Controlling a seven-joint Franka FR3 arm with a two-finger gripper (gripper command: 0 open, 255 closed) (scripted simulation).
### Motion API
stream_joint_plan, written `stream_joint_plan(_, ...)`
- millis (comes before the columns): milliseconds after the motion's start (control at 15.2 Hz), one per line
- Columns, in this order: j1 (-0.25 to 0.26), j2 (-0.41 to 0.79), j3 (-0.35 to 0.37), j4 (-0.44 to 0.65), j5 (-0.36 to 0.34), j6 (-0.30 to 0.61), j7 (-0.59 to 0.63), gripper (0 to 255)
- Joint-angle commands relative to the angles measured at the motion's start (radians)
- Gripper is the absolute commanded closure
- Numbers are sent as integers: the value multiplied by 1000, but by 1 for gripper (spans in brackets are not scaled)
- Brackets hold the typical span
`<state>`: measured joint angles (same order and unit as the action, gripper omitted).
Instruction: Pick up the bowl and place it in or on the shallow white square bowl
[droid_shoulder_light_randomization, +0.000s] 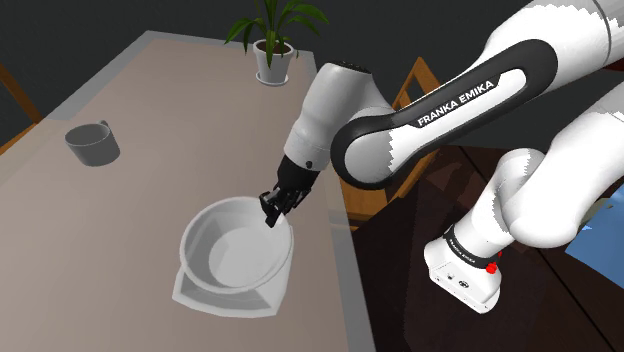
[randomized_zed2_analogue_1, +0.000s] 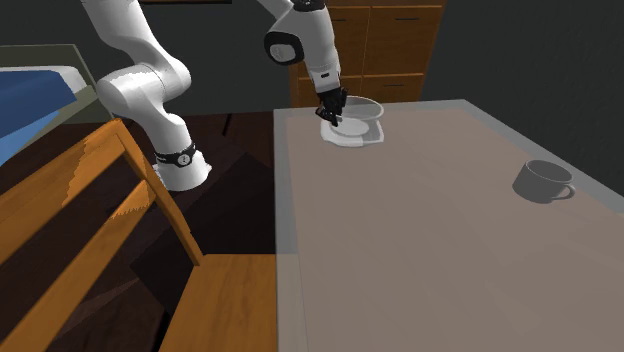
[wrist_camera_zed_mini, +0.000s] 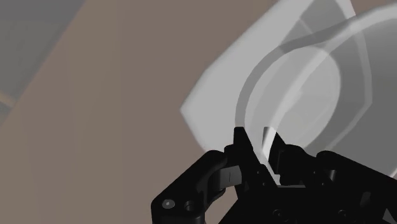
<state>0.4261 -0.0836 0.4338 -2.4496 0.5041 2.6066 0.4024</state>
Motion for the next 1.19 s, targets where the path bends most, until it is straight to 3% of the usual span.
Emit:
stream_joint_plan(0,0,2,0,0,1,4,-1,255)
stream_joint_plan(264,0,2,0,0,1,4,-1,255)
stream_joint_plan(330,0,2,0,0,0,4,-1,0)
stream_joint_plan(660,0,2,0,0,1,4,-1,0)
stream_joint_plan(924,-14,-127,-31,6,4,-138,-4,0)
stream_joint_plan(1122,-13,-127,-31,6,4,-138,-4,0)
